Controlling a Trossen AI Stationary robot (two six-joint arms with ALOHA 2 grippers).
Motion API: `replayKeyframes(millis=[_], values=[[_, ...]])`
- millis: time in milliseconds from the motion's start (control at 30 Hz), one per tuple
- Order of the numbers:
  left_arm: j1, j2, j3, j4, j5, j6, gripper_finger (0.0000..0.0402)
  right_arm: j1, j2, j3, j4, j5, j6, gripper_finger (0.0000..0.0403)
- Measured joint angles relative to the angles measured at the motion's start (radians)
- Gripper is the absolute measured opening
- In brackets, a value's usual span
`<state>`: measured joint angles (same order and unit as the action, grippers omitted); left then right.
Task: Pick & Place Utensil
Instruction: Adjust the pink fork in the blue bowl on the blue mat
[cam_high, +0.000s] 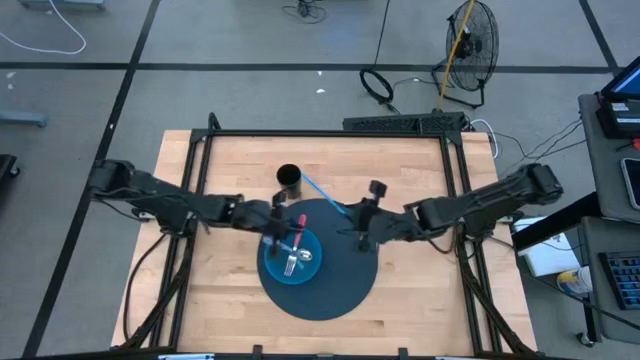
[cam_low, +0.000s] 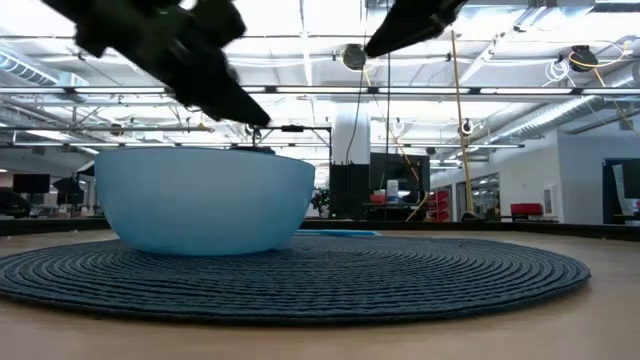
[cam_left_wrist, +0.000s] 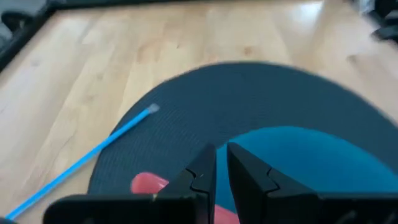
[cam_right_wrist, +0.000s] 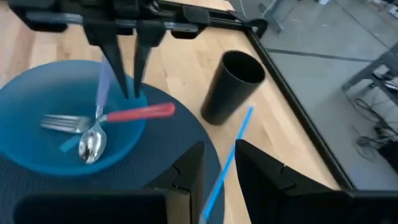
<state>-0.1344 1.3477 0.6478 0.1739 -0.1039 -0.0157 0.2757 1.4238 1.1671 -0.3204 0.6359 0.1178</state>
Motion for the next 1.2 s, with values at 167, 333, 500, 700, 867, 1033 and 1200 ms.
replayKeyframes(millis=[167, 333, 500, 700, 867, 1033, 1200], values=[[0.041, 0.092, 0.097, -0.074, 0.027, 0.014, 0.0047, 0.056, -0.044, 0.0, -0.1, 0.102, 0.054, 0.0086], [0.07, 0.163, 0.159, -0.136, 0.036, 0.014, 0.0047, 0.093, -0.054, 0.0, -0.13, 0.152, 0.061, 0.0086], [0.084, 0.208, 0.197, -0.206, 0.014, 0.014, 0.0047, 0.093, -0.055, 0.0, -0.128, 0.153, 0.058, 0.0086], [0.083, 0.213, 0.201, -0.243, -0.008, 0.002, 0.0047, 0.093, -0.055, 0.0, -0.133, 0.153, 0.054, 0.0086], [0.083, 0.213, 0.201, -0.287, -0.035, -0.02, 0.0047, 0.093, -0.055, 0.0, -0.133, 0.153, 0.054, 0.0086], [0.083, 0.212, 0.201, -0.308, -0.038, -0.036, 0.0047, 0.093, -0.055, 0.0, -0.133, 0.153, 0.057, 0.0086], [0.078, 0.212, 0.201, -0.309, -0.051, -0.043, 0.0046, 0.093, -0.055, 0.0, -0.131, 0.153, 0.058, 0.0086]])
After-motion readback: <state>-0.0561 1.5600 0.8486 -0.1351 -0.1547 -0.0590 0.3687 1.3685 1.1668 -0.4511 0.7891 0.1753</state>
